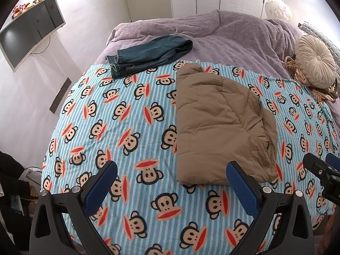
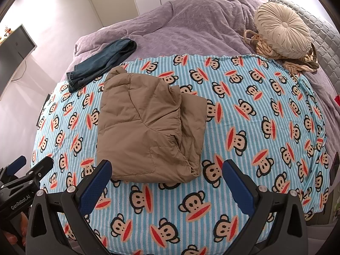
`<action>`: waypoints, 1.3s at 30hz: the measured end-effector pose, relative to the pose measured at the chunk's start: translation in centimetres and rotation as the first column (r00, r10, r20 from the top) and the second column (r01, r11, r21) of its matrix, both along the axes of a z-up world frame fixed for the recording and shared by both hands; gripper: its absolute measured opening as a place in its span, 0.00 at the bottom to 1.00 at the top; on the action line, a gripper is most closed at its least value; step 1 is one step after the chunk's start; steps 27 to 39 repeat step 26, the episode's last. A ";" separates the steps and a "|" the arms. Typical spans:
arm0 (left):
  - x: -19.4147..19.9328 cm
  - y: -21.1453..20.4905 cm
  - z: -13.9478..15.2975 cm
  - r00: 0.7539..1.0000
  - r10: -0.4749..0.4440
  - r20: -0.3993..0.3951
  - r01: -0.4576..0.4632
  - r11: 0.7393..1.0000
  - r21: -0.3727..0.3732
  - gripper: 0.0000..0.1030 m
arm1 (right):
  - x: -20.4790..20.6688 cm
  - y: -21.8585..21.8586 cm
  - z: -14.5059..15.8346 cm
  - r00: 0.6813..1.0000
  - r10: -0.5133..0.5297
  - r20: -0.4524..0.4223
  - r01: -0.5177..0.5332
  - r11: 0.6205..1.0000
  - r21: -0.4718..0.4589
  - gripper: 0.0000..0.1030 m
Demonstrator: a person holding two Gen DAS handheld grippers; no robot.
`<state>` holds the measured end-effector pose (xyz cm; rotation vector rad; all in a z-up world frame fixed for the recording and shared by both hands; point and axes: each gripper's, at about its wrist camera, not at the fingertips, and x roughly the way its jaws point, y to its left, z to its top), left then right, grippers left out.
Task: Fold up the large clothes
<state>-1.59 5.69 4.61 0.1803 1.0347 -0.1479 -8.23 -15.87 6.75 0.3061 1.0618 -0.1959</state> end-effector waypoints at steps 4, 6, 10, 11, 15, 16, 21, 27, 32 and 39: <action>0.1 -0.1 0.2 1.000 -0.002 0.005 0.002 1.000 -0.006 1.00 | 0.1 0.0 0.0 1.000 -0.001 -0.001 0.001 1.000 0.001 1.00; 0.0 0.0 0.2 1.000 -0.005 0.006 0.005 1.000 -0.012 1.00 | 0.1 -0.1 0.1 1.000 -0.001 -0.001 0.001 1.000 0.000 1.00; 0.3 -0.1 0.3 1.000 -0.010 0.009 0.010 1.000 -0.001 1.00 | 0.2 -0.1 0.2 1.000 -0.002 -0.003 0.002 1.000 0.001 1.00; 0.3 -0.1 0.3 1.000 -0.012 0.009 0.012 1.000 0.000 1.00 | 0.1 -0.1 0.1 1.000 -0.001 -0.004 0.001 1.000 0.002 1.00; 0.4 0.0 0.3 1.000 -0.004 0.010 0.004 1.000 -0.010 1.00 | 0.1 0.3 -0.4 1.000 0.006 -0.007 -0.006 1.000 0.003 1.00; 0.5 0.0 0.3 1.000 -0.003 0.010 0.003 1.000 -0.015 1.00 | 0.3 0.4 -0.4 1.000 0.008 -0.007 -0.008 1.000 0.003 1.00; 0.5 0.1 0.4 1.000 -0.012 0.013 0.013 1.000 -0.020 1.00 | 0.4 0.3 -0.4 1.000 0.011 -0.009 -0.011 1.000 0.004 1.00; 0.4 -0.1 0.3 1.000 -0.018 0.005 0.018 1.000 -0.014 1.00 | 0.4 0.3 -0.4 1.000 0.012 -0.010 -0.012 1.000 0.005 1.00; 0.4 -0.1 0.3 1.000 -0.018 0.005 0.018 1.000 -0.014 1.00 | 0.4 0.3 -0.4 1.000 0.012 -0.010 -0.012 1.000 0.005 1.00; 0.4 -0.1 0.3 1.000 -0.018 0.005 0.018 1.000 -0.014 1.00 | 0.4 0.3 -0.4 1.000 0.012 -0.010 -0.012 1.000 0.005 1.00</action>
